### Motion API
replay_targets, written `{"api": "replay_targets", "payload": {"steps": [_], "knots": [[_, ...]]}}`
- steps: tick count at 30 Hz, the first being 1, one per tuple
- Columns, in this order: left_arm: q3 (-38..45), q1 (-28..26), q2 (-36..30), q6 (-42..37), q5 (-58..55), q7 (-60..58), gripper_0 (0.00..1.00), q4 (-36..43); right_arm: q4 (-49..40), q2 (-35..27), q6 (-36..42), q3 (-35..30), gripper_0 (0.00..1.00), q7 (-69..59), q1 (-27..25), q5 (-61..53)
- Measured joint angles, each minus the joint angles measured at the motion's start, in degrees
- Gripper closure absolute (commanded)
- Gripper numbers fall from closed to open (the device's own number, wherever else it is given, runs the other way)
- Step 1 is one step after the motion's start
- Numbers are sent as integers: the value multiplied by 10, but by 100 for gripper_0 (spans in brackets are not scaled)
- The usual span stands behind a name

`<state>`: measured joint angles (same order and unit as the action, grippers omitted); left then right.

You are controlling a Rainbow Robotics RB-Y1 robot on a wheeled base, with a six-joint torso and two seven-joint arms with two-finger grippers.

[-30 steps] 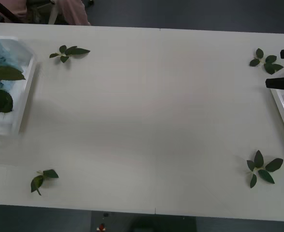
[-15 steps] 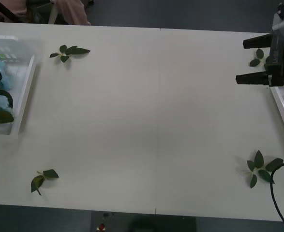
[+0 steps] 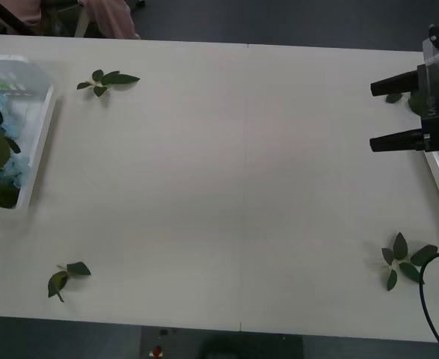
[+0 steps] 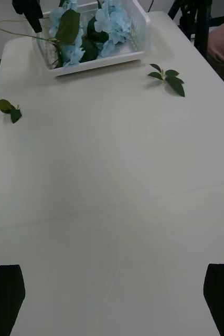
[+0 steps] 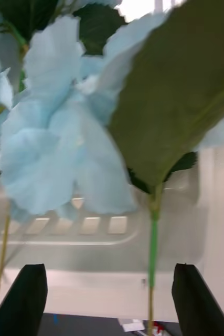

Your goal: Put the red flowers into the right box and the blue flowers into the left box

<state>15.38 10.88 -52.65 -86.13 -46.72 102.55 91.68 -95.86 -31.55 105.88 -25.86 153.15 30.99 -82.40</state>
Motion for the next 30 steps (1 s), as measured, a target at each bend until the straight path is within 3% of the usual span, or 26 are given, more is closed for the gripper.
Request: {"api": "replay_targets", "payload": {"steps": [3, 9, 14, 18, 21, 26, 30], "knots": [[20, 0, 0, -12, -59, 0, 14, 2, 0, 0, 1, 1, 0, 0, 0, 8], [80, 1, 0, -78, -118, 0, 9, 67, 0, 0, 1, 1, 0, 0, 0, 9], [62, 39, 1, -86, -133, 0, 0, 112, 0, 0, 1, 1, 0, 0, 0, 9], [-1, 77, 22, 2, -133, 0, 0, 119, 0, 0, 1, 1, 0, 0, 0, 9], [-38, 76, 60, 103, -139, 0, 0, 124, 0, 0, 1, 1, 0, 0, 0, 9], [-100, 35, 100, 264, -141, 0, 0, 164, 0, 0, 1, 1, 0, 0, 0, 9], [-153, 0, 95, 328, -143, 0, 0, 218, 0, 0, 1, 1, 0, 0, 0, 9]]}}
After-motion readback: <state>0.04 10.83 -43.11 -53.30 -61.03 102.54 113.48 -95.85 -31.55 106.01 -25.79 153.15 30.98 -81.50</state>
